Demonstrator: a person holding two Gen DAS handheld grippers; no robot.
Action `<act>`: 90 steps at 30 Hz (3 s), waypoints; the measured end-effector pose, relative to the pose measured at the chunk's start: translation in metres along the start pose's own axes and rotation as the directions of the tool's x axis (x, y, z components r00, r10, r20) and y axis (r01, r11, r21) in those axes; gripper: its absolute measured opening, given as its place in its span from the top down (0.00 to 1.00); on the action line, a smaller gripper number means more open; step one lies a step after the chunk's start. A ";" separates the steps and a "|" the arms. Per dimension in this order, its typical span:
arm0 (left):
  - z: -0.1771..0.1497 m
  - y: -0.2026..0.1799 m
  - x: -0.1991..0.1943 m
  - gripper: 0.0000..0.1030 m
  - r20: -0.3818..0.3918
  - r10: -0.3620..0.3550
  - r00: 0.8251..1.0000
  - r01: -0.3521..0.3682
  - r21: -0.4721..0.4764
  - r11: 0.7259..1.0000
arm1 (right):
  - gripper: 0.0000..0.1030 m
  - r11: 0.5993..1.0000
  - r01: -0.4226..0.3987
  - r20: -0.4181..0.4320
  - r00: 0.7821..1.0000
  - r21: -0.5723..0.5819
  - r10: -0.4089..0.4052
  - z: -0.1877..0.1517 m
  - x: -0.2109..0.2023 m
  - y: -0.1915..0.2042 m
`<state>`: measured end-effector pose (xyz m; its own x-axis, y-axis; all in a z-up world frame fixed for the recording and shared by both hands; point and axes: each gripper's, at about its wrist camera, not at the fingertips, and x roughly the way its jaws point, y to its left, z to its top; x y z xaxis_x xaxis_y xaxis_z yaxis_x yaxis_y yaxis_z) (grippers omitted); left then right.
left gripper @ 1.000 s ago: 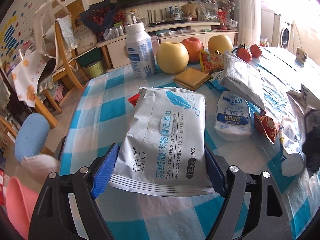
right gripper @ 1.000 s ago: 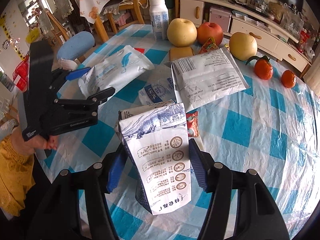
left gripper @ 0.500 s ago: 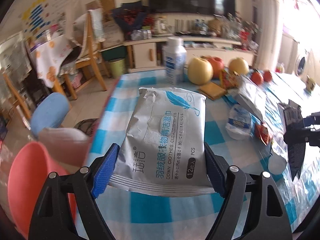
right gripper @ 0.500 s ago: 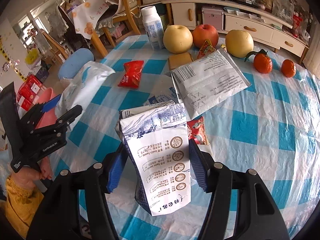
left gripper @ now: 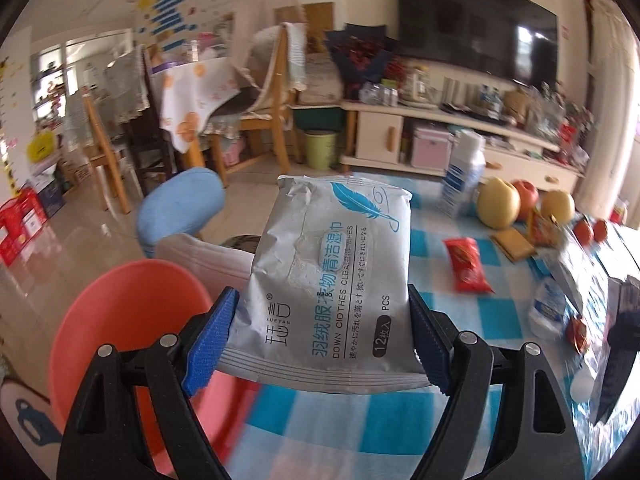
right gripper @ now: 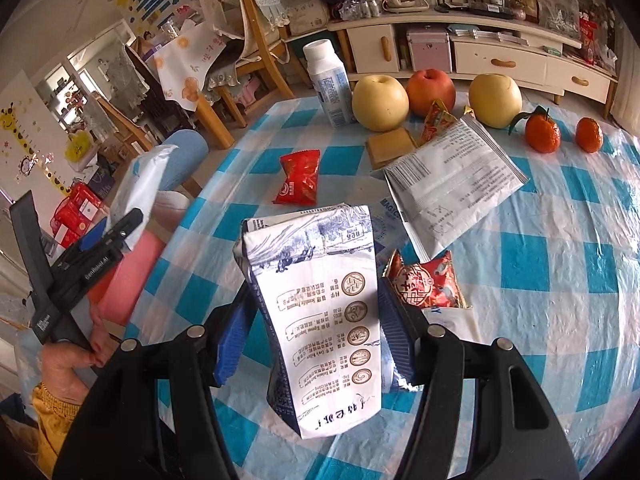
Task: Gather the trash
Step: 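Drop the wipes pack into the orange bucket with the left tool while the right tool carries the carton, then drop the white carton into the orange bucket with the right tool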
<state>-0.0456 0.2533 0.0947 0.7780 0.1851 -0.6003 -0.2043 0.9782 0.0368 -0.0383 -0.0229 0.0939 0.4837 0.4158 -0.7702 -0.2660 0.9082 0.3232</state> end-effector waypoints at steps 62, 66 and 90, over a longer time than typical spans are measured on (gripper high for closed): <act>-0.023 0.221 -0.017 0.37 -0.112 0.338 0.935 -0.345 -0.519 0.782 | 0.44 0.877 -0.445 0.007 0.891 -0.182 0.454 0.031 0.105 0.289; -0.022 0.221 -0.019 0.20 -0.102 0.366 0.925 -0.364 -0.518 0.774 | 0.26 0.893 -0.419 -0.004 0.906 -0.162 0.424 0.020 0.112 0.282; 0.001 0.124 -0.030 0.09 0.314 0.086 0.946 0.027 -0.338 0.941 | 0.04 0.919 0.025 0.152 0.988 -0.393 0.038 -0.034 0.046 0.194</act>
<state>-0.0935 0.3687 0.1183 0.9045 0.2884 -0.3141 -0.3723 0.8933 -0.2518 -0.0965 0.1708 0.1028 0.5945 0.4526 -0.6646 -0.5603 0.8260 0.0613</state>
